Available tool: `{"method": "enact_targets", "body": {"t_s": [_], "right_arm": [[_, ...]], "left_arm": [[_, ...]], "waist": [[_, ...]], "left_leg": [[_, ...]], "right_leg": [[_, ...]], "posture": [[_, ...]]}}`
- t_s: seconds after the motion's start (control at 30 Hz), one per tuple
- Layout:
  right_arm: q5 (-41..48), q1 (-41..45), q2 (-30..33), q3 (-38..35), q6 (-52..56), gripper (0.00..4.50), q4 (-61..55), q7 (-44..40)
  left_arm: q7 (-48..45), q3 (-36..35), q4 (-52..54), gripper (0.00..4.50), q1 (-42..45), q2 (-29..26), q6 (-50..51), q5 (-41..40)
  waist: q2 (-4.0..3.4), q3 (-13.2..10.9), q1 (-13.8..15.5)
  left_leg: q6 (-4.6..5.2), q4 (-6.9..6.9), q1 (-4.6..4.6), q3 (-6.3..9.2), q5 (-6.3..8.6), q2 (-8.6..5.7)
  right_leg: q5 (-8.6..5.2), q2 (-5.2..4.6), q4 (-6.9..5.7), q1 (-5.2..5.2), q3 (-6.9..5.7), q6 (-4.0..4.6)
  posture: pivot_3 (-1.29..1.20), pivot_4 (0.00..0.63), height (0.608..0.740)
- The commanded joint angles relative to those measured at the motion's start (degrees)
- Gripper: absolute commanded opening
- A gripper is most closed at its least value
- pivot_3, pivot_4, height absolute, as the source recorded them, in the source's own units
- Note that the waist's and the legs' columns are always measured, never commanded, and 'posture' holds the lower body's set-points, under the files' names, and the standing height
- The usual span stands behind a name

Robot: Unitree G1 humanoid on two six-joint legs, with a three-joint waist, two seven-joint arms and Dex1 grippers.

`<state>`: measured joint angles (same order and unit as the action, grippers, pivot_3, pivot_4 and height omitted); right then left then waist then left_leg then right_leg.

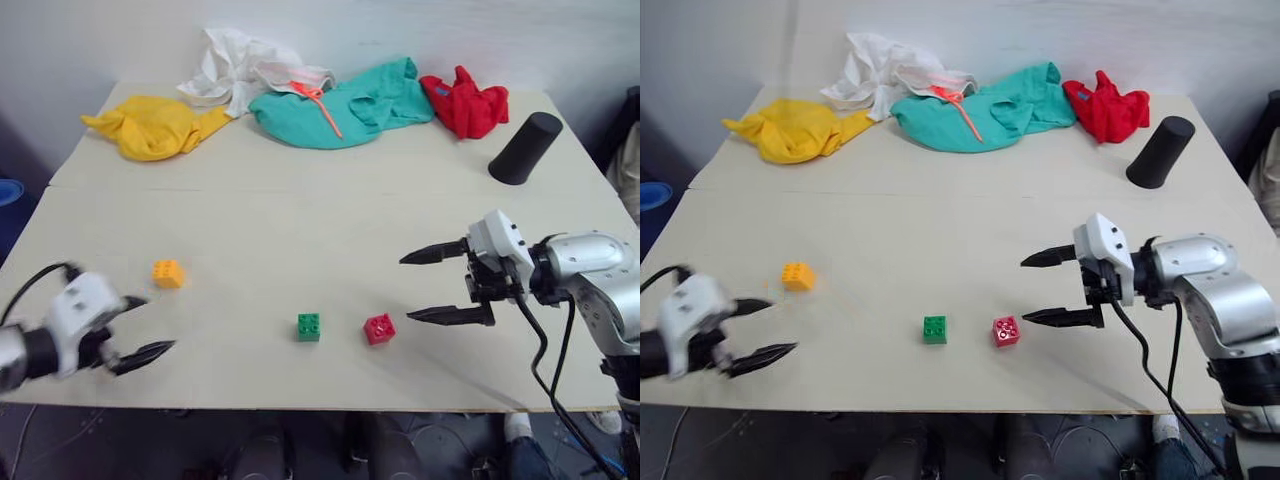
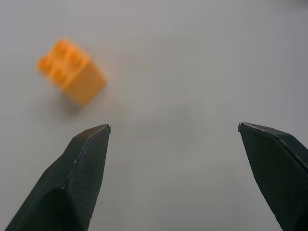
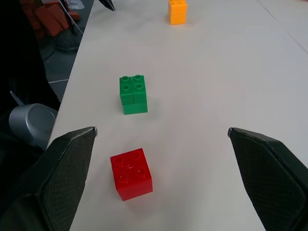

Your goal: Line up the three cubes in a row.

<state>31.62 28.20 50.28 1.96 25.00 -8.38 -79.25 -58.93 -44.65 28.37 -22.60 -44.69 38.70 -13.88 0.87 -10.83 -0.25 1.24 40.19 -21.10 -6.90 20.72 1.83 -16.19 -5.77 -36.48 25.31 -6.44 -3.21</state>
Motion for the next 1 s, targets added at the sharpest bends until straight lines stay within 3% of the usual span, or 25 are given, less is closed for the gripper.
{"method": "enact_targets", "body": {"t_s": [0.03, 0.33, 0.5, 0.73, 0.93, 1.0], "right_arm": [[0.99, 2.07, -0.83, -0.37, -0.03, 4.50, 0.16, -1.18], [0.23, 3.51, -1.14, -0.43, -0.11, 4.50, 1.33, -2.24], [1.35, 0.72, -0.23, -2.27, 1.31, 4.50, -2.26, -0.61], [2.73, -3.76, 0.81, -5.19, 3.76, 4.50, -7.38, 2.73], [4.19, -6.94, 1.44, -7.47, 5.71, 4.50, -11.19, 5.54], [4.56, -7.35, 1.62, -7.88, 6.10, 4.50, -11.82, 6.26]], "left_arm": [[1.20, -4.96, -1.31, 4.48, -3.03, 1.30, -4.84, -0.10], [-2.37, 6.03, -15.56, 4.48, 10.93, -11.00, -14.85, -1.25], [-8.68, 26.28, -34.99, 4.48, 28.93, -19.69, -30.96, 6.95], [-13.72, 41.90, -57.20, 4.48, 54.23, -16.50, -40.41, 12.34], [-19.41, 48.55, -70.43, 4.48, 64.33, -13.77, -44.94, 15.22], [-20.84, 50.05, -73.96, 4.09, 66.63, -13.06, -46.25, 16.12]], "waist": [[0.02, 0.01, 0.31], [0.09, 0.07, 0.94], [0.09, 0.07, 0.13], [0.10, 0.07, 0.04], [0.12, 0.08, 0.10], [0.12, 0.08, 0.19]], "left_leg": [[-0.01, 0.00, 0.00, 0.01, 0.00, 0.01], [0.01, -0.06, -0.03, 0.10, 0.03, -0.10], [-0.02, -0.14, -0.09, -0.01, 0.02, -0.08], [-0.02, -0.12, -0.05, -0.34, 0.02, -0.05], [0.01, -0.04, -0.04, -0.40, 0.02, -0.07], [0.01, -0.04, -0.03, -0.39, 0.01, -0.05]], "right_leg": [[0.00, 0.00, 0.00, 0.00, -0.01, 0.00], [0.00, -0.24, -0.04, 0.04, -0.09, 0.03], [0.00, -0.12, -0.24, 0.08, -0.20, 0.02], [0.01, 0.20, -0.39, 0.19, -0.49, 0.01], [0.01, 0.35, -0.44, 0.20, -0.51, -0.01], [0.01, 0.36, -0.44, 0.20, -0.52, -0.01]], "posture": [[0.00, 0.150, 0.740], [0.00, 0.150, 0.740], [0.00, 0.150, 0.740], [0.00, 0.150, 0.740], [0.00, 0.150, 0.740], [0.00, 0.150, 0.740]]}}
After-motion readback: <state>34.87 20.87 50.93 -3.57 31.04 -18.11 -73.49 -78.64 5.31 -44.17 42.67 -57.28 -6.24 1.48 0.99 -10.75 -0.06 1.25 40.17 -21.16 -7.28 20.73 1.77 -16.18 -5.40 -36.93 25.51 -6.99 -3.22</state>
